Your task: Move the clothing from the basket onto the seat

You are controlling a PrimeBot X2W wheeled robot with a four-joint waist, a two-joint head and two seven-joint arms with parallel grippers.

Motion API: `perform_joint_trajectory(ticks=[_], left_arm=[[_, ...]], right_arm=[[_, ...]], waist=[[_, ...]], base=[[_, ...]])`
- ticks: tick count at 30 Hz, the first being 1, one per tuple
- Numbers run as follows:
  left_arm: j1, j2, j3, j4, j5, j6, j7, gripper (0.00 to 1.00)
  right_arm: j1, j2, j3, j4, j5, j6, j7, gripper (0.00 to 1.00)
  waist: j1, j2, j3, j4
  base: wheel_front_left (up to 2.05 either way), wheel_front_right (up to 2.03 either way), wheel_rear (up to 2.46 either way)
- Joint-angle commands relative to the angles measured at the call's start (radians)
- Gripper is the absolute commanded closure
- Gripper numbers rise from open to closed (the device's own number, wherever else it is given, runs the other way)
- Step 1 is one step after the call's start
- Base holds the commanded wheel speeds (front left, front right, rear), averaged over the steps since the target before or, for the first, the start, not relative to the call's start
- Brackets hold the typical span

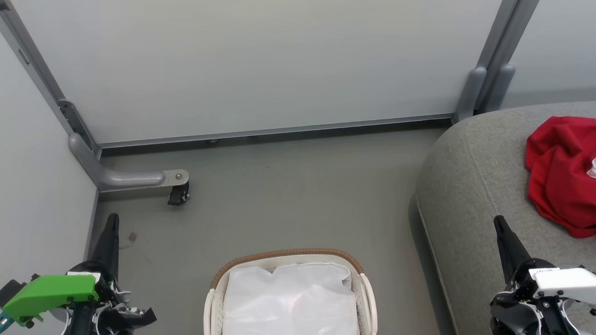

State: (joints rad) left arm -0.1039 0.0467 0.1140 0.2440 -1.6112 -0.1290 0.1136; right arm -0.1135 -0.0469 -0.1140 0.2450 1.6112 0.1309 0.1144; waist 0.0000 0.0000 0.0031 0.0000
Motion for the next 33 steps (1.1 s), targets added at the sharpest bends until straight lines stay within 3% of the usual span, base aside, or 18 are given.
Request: perform_joint_trajectory(ticks=[1, 33], left_arm=[[-0.010, 0.007, 0.002, 0.000, -0.003, -0.004, 0.004, 1.00], [-0.010, 0.007, 0.002, 0.000, -0.004, -0.004, 0.004, 1.00]], right_arm=[[0.010, -0.006, -0.002, -0.003, 0.003, 0.000, 0.003, 1.00], [0.010, -0.006, -0.002, -0.003, 0.004, 0.000, 0.003, 1.00]], waist=[[0.0000, 0.0000, 0.000, 0.000], [0.0000, 0.0000, 0.000, 0.000]], base=[[0.00, 0.00, 0.00], [0.00, 0.00, 0.00]])
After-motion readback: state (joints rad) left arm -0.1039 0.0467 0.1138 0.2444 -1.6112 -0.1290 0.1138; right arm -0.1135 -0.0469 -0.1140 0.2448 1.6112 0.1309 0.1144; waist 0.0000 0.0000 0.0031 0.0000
